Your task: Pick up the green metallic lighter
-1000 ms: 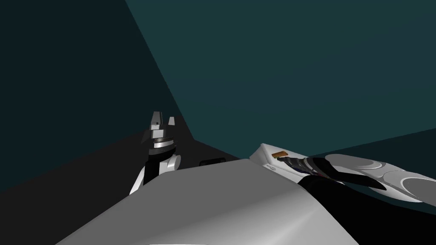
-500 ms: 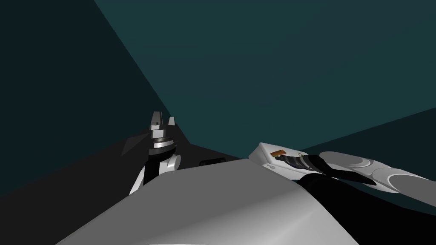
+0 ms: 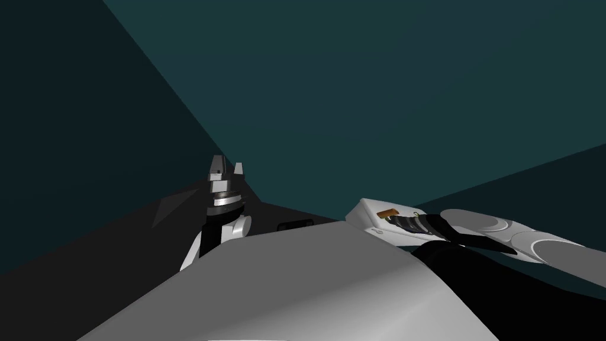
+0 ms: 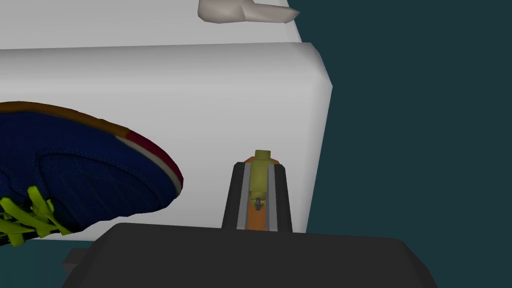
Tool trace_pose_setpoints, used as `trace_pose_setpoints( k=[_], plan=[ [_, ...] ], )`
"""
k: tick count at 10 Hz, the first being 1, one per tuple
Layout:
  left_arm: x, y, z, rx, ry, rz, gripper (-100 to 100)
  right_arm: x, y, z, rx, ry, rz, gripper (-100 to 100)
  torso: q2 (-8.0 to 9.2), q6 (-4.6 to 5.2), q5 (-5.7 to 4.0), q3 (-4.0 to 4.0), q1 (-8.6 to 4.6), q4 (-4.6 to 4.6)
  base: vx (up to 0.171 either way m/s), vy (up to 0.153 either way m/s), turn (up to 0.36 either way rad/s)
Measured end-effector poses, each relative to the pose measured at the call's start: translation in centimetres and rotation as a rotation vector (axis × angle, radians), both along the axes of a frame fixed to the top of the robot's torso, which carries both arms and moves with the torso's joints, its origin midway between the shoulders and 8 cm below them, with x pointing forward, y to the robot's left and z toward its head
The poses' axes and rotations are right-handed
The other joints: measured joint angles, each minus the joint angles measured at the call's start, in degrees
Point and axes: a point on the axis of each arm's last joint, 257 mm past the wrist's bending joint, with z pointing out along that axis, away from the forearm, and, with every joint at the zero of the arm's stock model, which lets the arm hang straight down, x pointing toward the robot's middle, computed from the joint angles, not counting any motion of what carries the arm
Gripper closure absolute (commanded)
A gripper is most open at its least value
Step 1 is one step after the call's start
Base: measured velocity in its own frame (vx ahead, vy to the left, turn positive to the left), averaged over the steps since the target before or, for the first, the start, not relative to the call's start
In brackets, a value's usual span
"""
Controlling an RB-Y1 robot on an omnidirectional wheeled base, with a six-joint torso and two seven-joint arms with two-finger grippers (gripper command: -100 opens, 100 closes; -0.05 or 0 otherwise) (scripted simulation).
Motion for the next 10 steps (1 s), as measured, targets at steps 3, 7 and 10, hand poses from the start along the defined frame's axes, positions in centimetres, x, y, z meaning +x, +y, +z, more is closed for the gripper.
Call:
trace_pose_setpoints(
  k=[3,7,10],
  plan=[
    [0.0,0.0,0.0,0.000,0.000,0.000,0,0.0,0.0,0.0,0.001,0.000,0.000,0,0.02,0.00,-0.01,0.01,-0.04,0.00,0.000,0.000,0.000],
    [0.0,0.0,0.0,0.000,0.000,0.000,0,-0.8,-0.4,0.5,0.001,-0.003,-0.062,100,0.78,-0.14,-0.02,0.44,-0.39,0.18,-0.200,-0.075,0.377],
    [0.0,0.0,0.0,0.000,0.000,0.000,0,-1.8,-0.5,0.6,0.010,-0.006,-0.132,100,0.49,-0.18,-0.04,0.29,-0.24,0.12,-0.130,-0.031,0.268]
  ],
)
